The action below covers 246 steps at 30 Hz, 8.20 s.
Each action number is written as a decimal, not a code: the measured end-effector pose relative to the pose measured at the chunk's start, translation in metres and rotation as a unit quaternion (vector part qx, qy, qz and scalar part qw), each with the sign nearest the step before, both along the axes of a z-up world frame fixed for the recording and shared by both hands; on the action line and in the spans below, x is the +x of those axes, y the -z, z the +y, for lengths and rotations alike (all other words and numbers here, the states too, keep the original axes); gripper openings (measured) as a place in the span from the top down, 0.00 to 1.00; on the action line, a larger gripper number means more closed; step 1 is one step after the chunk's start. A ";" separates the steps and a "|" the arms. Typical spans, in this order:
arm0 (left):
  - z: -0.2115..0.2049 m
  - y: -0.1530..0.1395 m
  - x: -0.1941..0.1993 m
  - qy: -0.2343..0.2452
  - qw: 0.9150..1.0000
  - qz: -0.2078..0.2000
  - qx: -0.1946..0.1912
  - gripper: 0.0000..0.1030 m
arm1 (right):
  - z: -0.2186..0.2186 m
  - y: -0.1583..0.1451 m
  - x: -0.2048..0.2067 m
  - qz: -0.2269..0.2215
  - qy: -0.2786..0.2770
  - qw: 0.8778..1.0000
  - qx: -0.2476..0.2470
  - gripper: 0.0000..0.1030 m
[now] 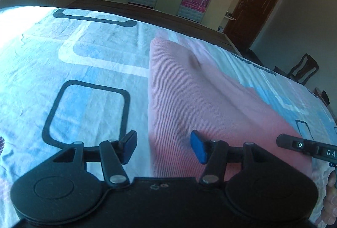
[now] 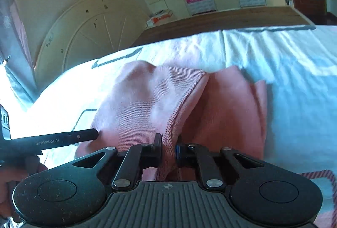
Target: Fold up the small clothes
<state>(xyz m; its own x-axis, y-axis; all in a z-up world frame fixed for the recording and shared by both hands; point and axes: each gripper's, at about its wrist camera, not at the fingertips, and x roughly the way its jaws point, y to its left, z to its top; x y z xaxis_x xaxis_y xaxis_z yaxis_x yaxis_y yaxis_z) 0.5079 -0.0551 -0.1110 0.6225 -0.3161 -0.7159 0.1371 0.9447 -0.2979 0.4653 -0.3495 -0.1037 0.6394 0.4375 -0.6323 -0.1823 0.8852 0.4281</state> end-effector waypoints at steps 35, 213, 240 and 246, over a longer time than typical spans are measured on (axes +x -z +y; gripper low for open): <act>-0.048 0.026 0.047 0.064 0.996 0.015 0.058 0.43 | -0.076 0.039 0.012 0.032 0.114 0.993 -0.015 0.94; 0.184 -0.012 -0.006 0.056 0.992 -0.019 0.114 0.45 | 0.255 0.029 0.041 0.036 -0.051 0.996 -0.060 0.82; 0.196 -0.003 -0.021 0.087 0.991 -0.036 0.090 0.75 | 0.272 0.027 0.049 0.042 -0.041 0.980 -0.188 0.82; 0.198 -0.001 -0.021 0.080 0.993 -0.036 0.083 0.75 | 0.268 0.032 0.046 0.035 -0.033 0.981 -0.186 0.82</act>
<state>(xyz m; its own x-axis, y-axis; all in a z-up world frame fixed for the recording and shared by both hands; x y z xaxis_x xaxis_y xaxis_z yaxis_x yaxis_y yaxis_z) 0.4867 0.1433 -0.1097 0.6256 -0.2960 -0.7218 0.3039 0.9446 -0.1240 0.5109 -0.0812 -0.1361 0.5668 0.2072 -0.7973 -0.2269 0.9697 0.0907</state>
